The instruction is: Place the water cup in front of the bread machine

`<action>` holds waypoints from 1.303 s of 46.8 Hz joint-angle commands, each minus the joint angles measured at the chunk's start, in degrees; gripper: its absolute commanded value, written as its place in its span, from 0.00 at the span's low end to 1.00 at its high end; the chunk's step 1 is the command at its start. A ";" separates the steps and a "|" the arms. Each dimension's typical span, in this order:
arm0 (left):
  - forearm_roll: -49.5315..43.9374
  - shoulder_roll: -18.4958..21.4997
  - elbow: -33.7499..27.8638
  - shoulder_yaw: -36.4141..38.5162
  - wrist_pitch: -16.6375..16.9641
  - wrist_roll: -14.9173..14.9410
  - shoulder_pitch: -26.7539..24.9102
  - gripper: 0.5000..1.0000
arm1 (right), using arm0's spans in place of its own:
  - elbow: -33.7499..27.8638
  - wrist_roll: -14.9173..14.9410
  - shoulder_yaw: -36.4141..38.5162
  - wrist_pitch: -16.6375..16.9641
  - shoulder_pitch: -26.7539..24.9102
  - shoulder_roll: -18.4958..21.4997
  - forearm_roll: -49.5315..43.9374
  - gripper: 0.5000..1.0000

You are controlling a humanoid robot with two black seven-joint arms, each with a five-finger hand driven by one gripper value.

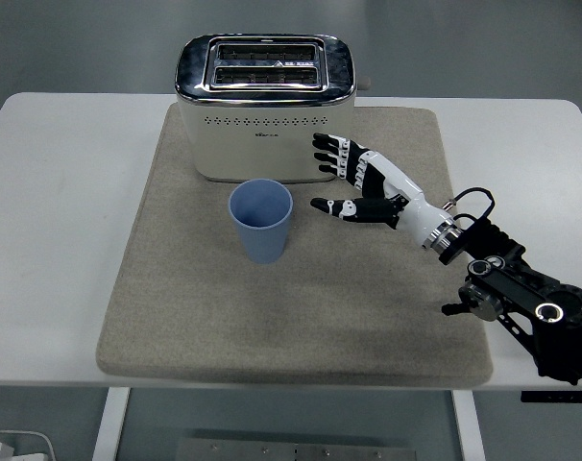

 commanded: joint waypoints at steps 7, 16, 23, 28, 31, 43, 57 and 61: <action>-0.01 0.00 -0.01 0.00 0.00 0.00 0.02 1.00 | -0.97 -1.47 2.10 3.25 0.61 -3.33 6.61 0.85; -0.01 0.00 -0.01 0.00 0.00 0.00 0.02 1.00 | -3.78 -7.70 2.28 3.96 2.54 -4.65 14.17 0.85; -0.01 0.00 -0.01 0.00 0.00 0.00 0.02 1.00 | -5.18 -12.10 2.28 7.12 4.04 -5.36 19.79 0.85; -0.01 0.00 -0.01 0.00 0.00 0.00 0.02 1.00 | -5.89 -13.51 2.28 9.40 4.48 -5.80 23.75 0.85; -0.01 0.00 -0.01 0.00 0.00 0.00 0.02 1.00 | -6.59 -15.18 2.37 10.37 4.65 -5.97 25.77 0.85; -0.01 0.00 -0.01 0.00 0.00 0.00 -0.07 1.00 | -9.14 -21.42 2.37 10.55 6.06 -5.80 38.24 0.85; -0.09 0.00 -0.01 0.00 0.00 0.09 0.02 1.00 | -11.78 -24.94 2.28 8.09 7.90 -5.53 42.04 0.85; -0.01 0.00 -0.01 0.00 0.00 0.00 0.02 1.00 | -12.13 -25.11 1.93 4.75 9.49 -5.36 42.12 0.85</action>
